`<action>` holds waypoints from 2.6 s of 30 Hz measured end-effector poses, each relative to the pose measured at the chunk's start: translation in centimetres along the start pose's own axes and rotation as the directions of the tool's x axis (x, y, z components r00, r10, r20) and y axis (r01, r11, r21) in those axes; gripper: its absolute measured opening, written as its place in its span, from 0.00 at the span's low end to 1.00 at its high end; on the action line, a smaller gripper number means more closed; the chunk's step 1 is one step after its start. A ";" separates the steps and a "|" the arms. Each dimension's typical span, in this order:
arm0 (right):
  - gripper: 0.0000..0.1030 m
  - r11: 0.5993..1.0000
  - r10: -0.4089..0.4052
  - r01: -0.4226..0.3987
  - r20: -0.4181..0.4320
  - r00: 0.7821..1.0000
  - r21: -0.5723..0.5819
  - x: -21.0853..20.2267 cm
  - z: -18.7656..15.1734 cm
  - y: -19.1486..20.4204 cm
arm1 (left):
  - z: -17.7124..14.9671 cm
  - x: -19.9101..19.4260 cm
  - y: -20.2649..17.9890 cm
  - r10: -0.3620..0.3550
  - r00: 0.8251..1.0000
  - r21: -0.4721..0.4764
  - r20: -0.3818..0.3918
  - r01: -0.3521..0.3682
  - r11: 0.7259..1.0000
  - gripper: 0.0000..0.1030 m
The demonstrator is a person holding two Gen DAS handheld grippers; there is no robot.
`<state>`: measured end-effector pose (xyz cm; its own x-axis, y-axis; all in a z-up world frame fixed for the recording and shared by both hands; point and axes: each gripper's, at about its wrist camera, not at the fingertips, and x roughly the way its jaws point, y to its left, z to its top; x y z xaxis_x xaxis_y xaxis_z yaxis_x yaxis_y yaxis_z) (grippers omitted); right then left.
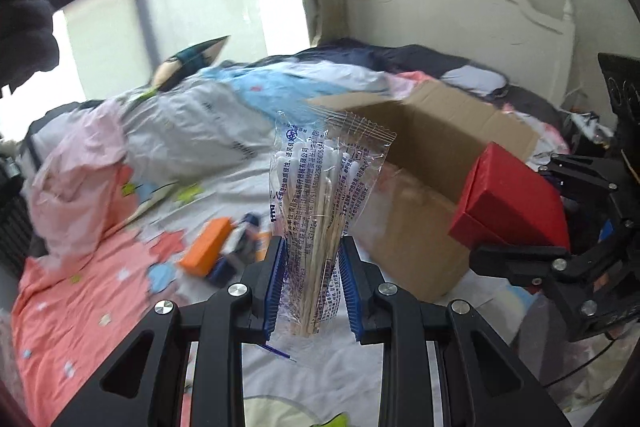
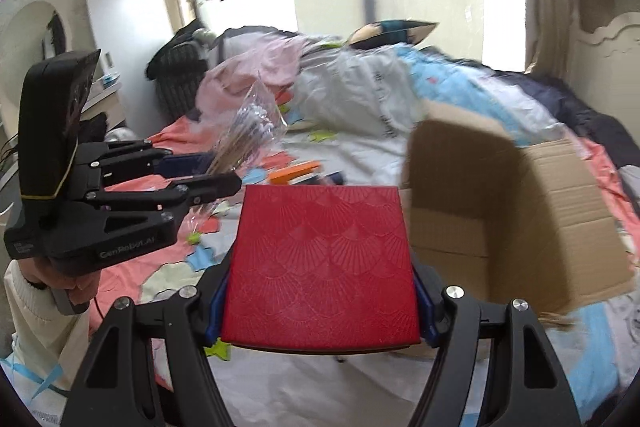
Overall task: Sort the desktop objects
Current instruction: 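Carry the bag with the left tool while the right tool carries the red box to the cardboard box, then drop the red box into the cardboard box with the right tool while the left tool drops the bag in, then move both open tools back toward the remaining items on the bed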
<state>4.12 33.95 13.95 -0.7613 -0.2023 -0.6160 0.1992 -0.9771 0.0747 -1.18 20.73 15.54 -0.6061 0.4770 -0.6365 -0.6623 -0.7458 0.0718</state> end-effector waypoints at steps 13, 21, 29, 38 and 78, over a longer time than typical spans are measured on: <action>0.65 0.980 -0.160 0.164 -0.038 0.986 0.111 0.0 -0.1 -7.4 | 4.7 4.5 -5.6 -0.141 0.990 0.064 0.011 0.140 0.988 0.27; 0.67 0.972 -0.191 0.205 -0.125 0.974 0.118 2.7 -0.6 -9.6 | 6.0 6.8 -6.2 -0.157 0.987 0.063 -0.016 0.158 0.985 0.27; 0.77 0.963 -0.154 0.166 -0.070 0.986 0.212 1.0 -1.4 -11.5 | 6.7 8.4 -7.3 -0.176 0.984 0.077 -0.035 0.179 0.981 0.27; 0.77 0.957 -0.158 0.159 -0.026 0.987 0.241 -0.8 -3.2 -12.3 | 7.2 10.2 -9.3 -0.167 0.985 0.096 -0.052 0.171 0.981 0.38; 0.77 0.997 0.059 -0.055 -0.076 0.995 0.051 3.3 -4.4 3.4 | -7.8 -2.9 6.2 0.243 0.970 -0.295 0.017 -0.228 0.928 1.00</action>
<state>5.01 30.25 8.70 -0.6993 -0.2538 -0.6683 0.2088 -0.9666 0.1486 -0.08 11.12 11.82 -0.7563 0.2889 -0.5870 -0.3467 -0.9379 -0.0149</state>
